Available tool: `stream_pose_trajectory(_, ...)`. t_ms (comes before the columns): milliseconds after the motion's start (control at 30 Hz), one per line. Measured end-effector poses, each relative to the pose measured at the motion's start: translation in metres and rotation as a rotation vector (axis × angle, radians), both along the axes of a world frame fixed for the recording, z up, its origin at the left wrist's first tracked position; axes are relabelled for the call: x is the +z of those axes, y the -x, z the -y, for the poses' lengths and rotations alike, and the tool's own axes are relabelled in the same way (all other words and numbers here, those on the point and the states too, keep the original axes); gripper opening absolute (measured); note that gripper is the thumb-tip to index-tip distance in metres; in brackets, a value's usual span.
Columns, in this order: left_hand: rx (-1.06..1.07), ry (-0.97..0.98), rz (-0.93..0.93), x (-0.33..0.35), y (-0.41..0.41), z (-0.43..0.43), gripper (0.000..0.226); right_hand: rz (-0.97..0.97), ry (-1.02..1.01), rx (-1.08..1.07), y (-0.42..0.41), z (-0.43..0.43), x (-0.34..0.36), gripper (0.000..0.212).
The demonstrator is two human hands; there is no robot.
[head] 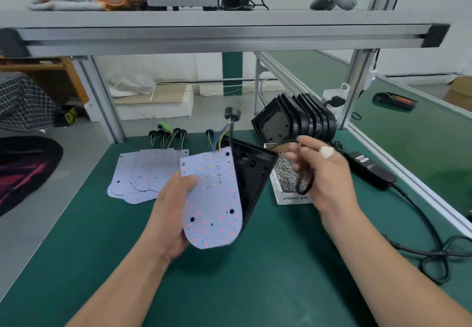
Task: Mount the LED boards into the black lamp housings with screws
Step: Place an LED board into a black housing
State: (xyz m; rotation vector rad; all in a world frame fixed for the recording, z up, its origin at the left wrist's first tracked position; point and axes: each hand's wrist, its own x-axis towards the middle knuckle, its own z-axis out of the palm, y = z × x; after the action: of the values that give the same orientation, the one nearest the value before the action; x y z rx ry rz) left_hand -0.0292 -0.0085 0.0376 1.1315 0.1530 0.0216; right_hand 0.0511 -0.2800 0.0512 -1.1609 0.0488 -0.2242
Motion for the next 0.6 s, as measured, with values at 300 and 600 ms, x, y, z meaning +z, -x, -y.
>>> stream_pose_trajectory(300, -0.116, 0.025, 0.001, -0.001, 0.006, 0.011, 0.032, 0.139, 0.155, 0.592, 0.016, -0.032, -0.012, 0.043)
stream_pose_trajectory(600, -0.010, 0.196, -0.064, 0.008, 0.004, 0.000, 0.037, 0.074, 0.456, 0.474, 0.017, -0.029, -0.006, 0.008)
